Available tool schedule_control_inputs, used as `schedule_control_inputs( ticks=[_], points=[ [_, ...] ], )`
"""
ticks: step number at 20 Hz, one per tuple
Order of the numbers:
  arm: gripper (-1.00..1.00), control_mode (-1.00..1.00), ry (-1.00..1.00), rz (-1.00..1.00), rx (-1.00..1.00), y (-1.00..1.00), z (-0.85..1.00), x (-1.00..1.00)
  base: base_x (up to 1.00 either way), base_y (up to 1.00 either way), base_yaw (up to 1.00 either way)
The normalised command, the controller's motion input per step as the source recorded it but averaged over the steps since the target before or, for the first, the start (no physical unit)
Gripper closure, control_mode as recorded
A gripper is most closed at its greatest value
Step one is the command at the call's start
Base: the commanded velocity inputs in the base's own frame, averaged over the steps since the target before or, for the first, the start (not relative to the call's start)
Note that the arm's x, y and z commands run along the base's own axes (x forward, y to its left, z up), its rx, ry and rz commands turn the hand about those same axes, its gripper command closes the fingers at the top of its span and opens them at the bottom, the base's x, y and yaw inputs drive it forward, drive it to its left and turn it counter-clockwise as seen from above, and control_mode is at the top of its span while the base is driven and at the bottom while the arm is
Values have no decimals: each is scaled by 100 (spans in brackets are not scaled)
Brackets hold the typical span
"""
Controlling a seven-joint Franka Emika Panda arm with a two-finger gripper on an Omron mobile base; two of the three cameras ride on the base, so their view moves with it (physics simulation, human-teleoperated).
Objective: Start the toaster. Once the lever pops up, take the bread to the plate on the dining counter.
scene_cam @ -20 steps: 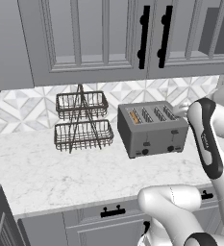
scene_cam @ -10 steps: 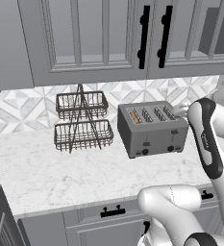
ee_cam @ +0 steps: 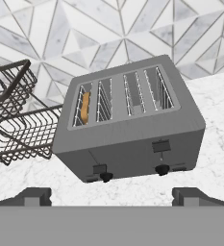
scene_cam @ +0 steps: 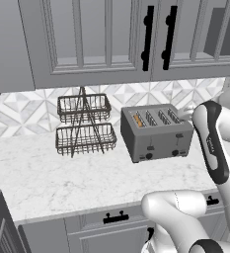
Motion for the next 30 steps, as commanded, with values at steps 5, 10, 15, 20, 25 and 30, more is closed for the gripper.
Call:
schedule_control_inputs(
  ticks=[5, 10, 15, 20, 25, 30],
  points=[
    [-100, -100, 0, 0, 0, 0, 0, 0, 0, 0, 0],
    [-100, -100, 0, 0, 0, 0, 0, 0, 0, 0, 0],
    [-100, -100, 0, 0, 0, 0, 0, 0, 0, 0, 0],
    [-100, -100, 0, 0, 0, 0, 0, 0, 0, 0, 0],
    [-100, -100, 0, 0, 0, 0, 0, 0, 0, 0, 0],
    [-100, -100, 0, 0, 0, 0, 0, 0, 0, 0, 0]
  ],
)
